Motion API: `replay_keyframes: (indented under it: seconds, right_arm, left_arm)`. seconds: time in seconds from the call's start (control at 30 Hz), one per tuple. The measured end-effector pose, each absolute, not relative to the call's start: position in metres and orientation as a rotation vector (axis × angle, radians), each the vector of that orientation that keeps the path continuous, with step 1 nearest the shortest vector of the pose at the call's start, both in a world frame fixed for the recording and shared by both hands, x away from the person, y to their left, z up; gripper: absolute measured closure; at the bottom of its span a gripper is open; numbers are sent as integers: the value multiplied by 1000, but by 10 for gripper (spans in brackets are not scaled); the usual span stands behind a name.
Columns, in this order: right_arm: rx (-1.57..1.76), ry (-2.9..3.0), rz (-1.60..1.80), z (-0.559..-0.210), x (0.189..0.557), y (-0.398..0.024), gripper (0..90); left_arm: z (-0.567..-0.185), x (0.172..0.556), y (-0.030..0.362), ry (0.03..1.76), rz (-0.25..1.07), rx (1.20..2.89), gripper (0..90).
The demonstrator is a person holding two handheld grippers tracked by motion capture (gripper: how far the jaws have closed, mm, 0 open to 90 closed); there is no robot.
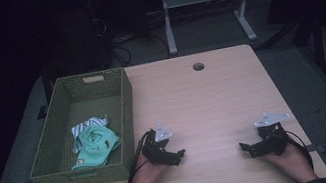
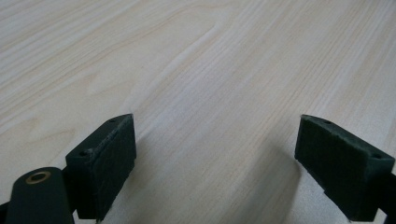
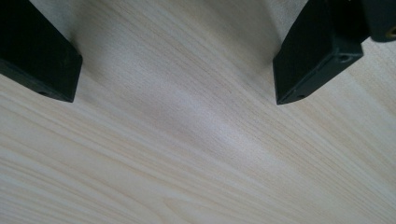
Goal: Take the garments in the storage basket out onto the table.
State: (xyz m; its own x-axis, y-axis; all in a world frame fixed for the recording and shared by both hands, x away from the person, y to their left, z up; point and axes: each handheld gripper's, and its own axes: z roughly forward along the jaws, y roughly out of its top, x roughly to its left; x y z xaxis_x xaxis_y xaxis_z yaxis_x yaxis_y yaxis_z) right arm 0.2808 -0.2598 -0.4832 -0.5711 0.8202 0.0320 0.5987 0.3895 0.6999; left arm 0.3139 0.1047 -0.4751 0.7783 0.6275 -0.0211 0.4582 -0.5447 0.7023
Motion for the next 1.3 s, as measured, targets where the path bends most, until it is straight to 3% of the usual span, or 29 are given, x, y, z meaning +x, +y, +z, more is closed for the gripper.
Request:
replay_keyframes:
  seconds: [1.3]
  right_arm:
    - [1243,2328,977,-483,280,-260,10]
  left_arm:
    - [-450,318,107,786,337,2213,120]
